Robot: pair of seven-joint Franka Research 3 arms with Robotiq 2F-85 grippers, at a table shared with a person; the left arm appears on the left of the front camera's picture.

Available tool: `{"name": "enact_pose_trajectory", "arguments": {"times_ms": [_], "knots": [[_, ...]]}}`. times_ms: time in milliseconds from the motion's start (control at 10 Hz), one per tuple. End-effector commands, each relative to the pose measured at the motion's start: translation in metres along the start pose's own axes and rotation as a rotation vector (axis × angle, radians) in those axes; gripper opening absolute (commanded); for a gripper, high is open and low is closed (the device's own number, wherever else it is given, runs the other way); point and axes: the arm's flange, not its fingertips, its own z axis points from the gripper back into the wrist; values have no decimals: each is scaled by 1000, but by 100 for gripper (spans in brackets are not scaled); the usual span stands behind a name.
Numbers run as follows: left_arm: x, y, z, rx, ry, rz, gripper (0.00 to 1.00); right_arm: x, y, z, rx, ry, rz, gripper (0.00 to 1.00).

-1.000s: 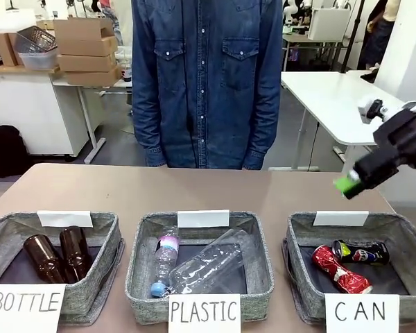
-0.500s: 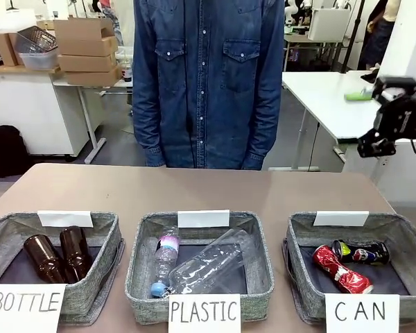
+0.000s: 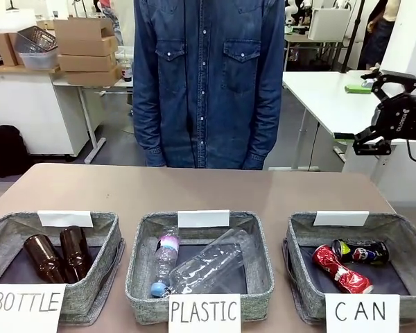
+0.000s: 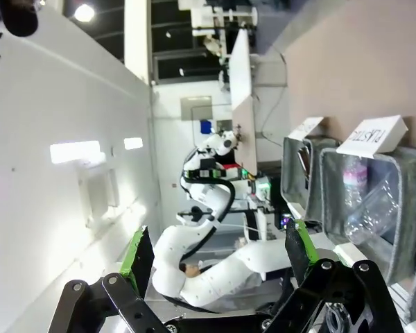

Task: Sort the can waste into the basket.
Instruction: Pick up the can waste from the table and place it in the right Fabric basket.

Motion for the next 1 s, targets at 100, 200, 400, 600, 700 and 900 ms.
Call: {"name": "enact_pose_trajectory", "arguments": {"times_ms": [100,200,400,600,700,900], "knots": [[-2,-4,0,-12,4,-6,90,5,3,6,-11,19,32,100],[-2,-4,0,-12,4,-6,90,5,3,6,-11,19,32,100],[-2,-4,0,-12,4,-6,90,5,3,6,-11,19,32,100],[-2,-4,0,-12,4,-6,90,5,3,6,-11,19,32,100],[-2,-4,0,-12,4,-6,90,5,3,6,-11,19,32,100],[-2,-4,0,-12,4,-6,90,5,3,6,-11,19,32,100]]}}
